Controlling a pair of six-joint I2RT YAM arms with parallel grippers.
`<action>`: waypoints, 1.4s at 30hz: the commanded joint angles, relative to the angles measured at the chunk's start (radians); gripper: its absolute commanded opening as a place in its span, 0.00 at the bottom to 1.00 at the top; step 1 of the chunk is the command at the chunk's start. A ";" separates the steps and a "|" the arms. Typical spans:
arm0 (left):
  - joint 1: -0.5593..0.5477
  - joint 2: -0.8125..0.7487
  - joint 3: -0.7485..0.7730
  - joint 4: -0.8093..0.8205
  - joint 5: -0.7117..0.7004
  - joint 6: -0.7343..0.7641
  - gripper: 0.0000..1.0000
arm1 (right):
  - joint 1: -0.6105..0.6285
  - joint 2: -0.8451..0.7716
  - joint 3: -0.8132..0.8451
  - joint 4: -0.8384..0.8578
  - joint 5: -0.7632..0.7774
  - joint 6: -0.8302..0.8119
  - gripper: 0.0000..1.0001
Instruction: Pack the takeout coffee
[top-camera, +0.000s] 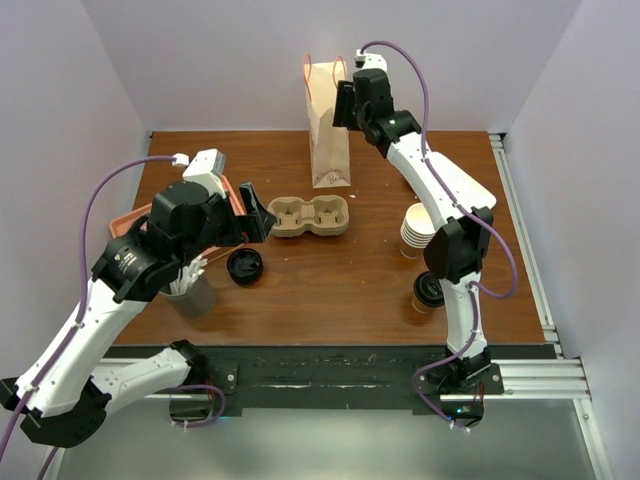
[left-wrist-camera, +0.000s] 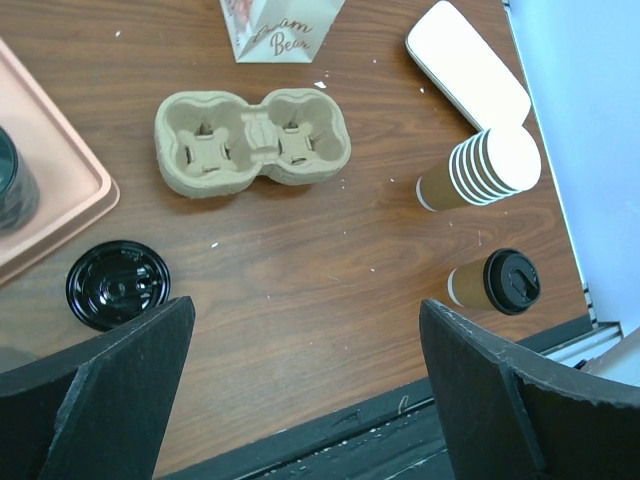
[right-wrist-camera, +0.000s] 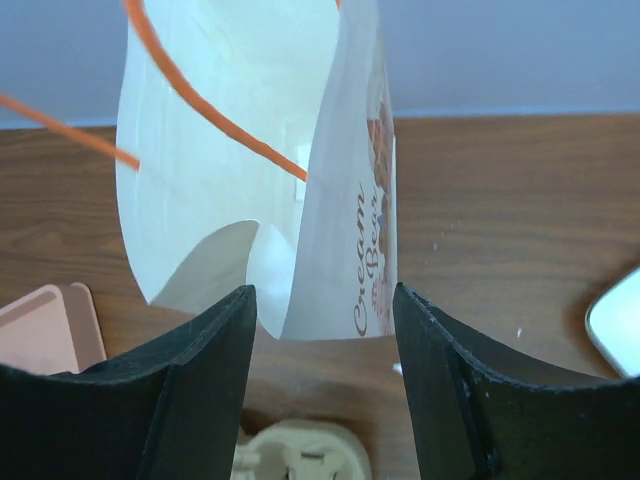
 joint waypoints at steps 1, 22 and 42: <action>0.003 -0.028 0.001 -0.016 -0.046 -0.080 1.00 | -0.013 -0.055 0.022 0.229 -0.008 -0.142 0.62; 0.003 0.010 0.006 0.013 -0.026 -0.114 1.00 | -0.032 0.089 0.110 0.339 -0.112 -0.167 0.61; 0.004 0.013 -0.005 0.019 -0.063 -0.086 1.00 | -0.047 0.082 0.133 0.428 -0.116 -0.204 0.00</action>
